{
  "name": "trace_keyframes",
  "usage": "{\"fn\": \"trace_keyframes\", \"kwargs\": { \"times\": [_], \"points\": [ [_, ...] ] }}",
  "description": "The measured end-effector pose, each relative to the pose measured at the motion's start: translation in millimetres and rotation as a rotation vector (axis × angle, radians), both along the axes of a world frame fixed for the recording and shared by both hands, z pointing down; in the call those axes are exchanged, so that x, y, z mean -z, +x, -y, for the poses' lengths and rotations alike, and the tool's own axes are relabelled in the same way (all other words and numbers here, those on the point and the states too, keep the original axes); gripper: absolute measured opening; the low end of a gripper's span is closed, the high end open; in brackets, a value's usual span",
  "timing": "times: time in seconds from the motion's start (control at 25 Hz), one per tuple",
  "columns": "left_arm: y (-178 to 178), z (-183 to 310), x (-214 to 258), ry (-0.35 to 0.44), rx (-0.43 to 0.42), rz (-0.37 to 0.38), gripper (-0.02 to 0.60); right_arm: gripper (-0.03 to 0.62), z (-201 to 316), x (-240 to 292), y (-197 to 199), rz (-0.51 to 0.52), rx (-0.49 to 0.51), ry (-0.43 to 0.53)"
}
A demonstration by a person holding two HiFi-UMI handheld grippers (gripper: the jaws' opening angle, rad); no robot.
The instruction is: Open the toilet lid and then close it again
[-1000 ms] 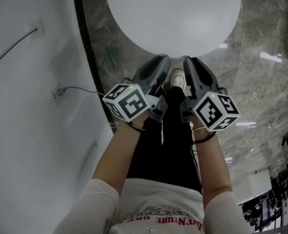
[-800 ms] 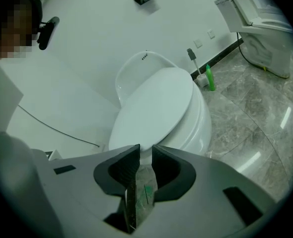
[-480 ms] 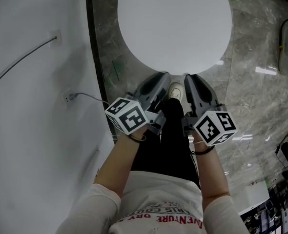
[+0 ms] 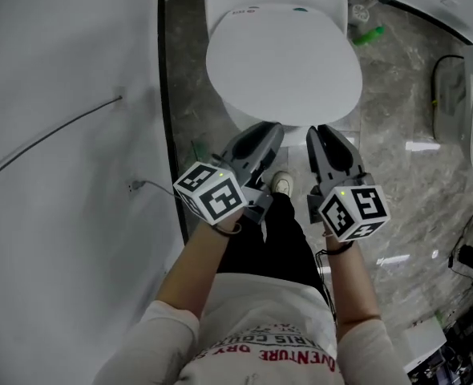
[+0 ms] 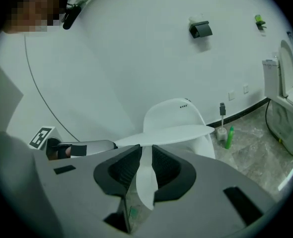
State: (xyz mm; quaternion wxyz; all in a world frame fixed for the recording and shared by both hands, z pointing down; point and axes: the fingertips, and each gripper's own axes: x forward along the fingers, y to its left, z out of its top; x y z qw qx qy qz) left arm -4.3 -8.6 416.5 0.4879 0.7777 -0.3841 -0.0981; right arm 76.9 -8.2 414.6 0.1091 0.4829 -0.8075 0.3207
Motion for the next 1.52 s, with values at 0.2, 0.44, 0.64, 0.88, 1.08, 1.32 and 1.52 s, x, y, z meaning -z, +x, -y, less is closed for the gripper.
{"fn": "trace_keyframes", "kwargs": {
  "times": [0.2,0.44,0.64,0.88,1.08,1.32,1.52],
  "points": [
    [0.8,31.1,38.6,0.102,-0.049,0.117,0.061,0.073,31.9,38.4,-0.5,-0.079,-0.026,0.044],
    [-3.5,83.4,79.4,0.216,-0.072,0.286,0.051,0.041,84.6,79.5,-2.0,-0.199,0.005,0.128],
    [-6.4,134.2,105.4,0.254,-0.022,0.363,0.043,0.034,134.6,106.9,-3.1,-0.220,0.034,0.172],
    [-11.9,202.5,127.8,0.271,0.026,0.449,0.035,0.031,203.0,132.9,-4.0,-0.215,0.074,0.199],
    [-19.0,249.4,136.3,0.275,0.064,0.486,0.032,0.029,249.5,142.2,-10.3,-0.228,0.079,0.201],
    [-22.3,312.4,146.3,0.297,0.063,0.499,0.032,0.029,313.8,151.3,-11.9,-0.254,0.075,0.239],
    [-28.9,349.9,143.4,0.286,0.040,0.494,0.032,0.029,354.0,146.8,-7.8,-0.272,0.021,0.215]
  ]
}}
